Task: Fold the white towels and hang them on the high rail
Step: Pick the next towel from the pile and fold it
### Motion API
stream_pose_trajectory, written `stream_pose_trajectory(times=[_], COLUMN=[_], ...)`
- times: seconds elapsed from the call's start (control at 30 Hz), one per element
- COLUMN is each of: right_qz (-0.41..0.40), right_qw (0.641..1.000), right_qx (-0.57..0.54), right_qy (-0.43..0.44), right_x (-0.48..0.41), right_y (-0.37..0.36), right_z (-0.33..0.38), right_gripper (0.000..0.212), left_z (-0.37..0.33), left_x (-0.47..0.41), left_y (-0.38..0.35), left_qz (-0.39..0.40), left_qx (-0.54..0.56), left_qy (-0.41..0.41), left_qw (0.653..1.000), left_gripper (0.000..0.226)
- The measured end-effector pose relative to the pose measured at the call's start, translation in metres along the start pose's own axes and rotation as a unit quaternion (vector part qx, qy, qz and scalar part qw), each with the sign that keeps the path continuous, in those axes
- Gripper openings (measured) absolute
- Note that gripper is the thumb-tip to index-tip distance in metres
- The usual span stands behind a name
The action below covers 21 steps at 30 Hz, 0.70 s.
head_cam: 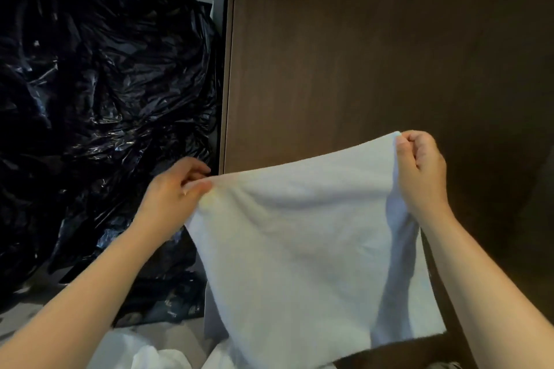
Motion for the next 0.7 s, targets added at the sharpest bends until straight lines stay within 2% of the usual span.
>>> stream_pose_trajectory(times=[0.1, 0.23, 0.3, 0.37, 0.43, 0.47, 0.5, 0.53, 0.6, 0.63, 0.7], right_qz=[-0.019, -0.018, -0.023, -0.030, -0.021, -0.003, 0.022, 0.045, 0.075, 0.083, 0.085], right_qw=[0.999, 0.999, 0.998, 0.996, 0.994, 0.993, 0.991, 0.988, 0.986, 0.985, 0.985], right_qx=[-0.008, -0.009, -0.016, -0.023, -0.034, -0.044, -0.053, -0.055, -0.041, -0.031, -0.016], right_qy=[-0.030, -0.051, -0.064, -0.081, -0.102, -0.113, -0.124, -0.133, -0.146, -0.147, -0.146], right_x=[0.002, 0.012, 0.014, 0.013, 0.010, 0.009, 0.008, 0.008, 0.007, 0.007, 0.009], right_y=[0.001, 0.000, -0.001, -0.002, -0.003, -0.003, -0.003, -0.002, 0.000, 0.000, -0.001], right_z=[-0.011, -0.026, -0.030, -0.032, -0.032, -0.032, -0.032, -0.032, -0.037, -0.039, -0.042], right_gripper=[0.016, 0.013, 0.013, 0.014, 0.012, 0.009, 0.008, 0.009, 0.012, 0.012, 0.011], left_z=[-0.009, -0.002, -0.005, -0.015, -0.022, -0.022, -0.020, -0.018, -0.011, -0.006, 0.001], left_x=[-0.019, -0.019, -0.025, -0.035, -0.043, -0.047, -0.049, -0.049, -0.047, -0.046, -0.044], left_y=[0.003, -0.003, -0.002, 0.001, 0.003, 0.004, 0.006, 0.009, 0.016, 0.019, 0.018], left_qz=[-0.062, -0.031, -0.039, -0.071, -0.094, -0.073, -0.015, 0.068, 0.212, 0.248, 0.257], left_qx=[-0.035, -0.061, -0.055, -0.032, -0.011, 0.010, 0.049, 0.098, 0.157, 0.158, 0.141], left_qy=[-0.038, -0.052, -0.058, -0.030, 0.035, 0.078, 0.129, 0.185, 0.280, 0.295, 0.289], left_qw=[0.997, 0.996, 0.996, 0.996, 0.995, 0.994, 0.990, 0.976, 0.923, 0.909, 0.911], left_gripper=[0.008, 0.011, 0.011, 0.011, 0.015, 0.017, 0.018, 0.023, 0.039, 0.044, 0.044])
Point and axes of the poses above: each hand's wrist, its own x-axis away from the middle knuckle, its own y-axis out of the back of the hand, z = x × y, the point moved 1 cm from there along -x, towards the middle knuckle, and after that the axes turned 13 degrees about -z, right-handed, at the moved point
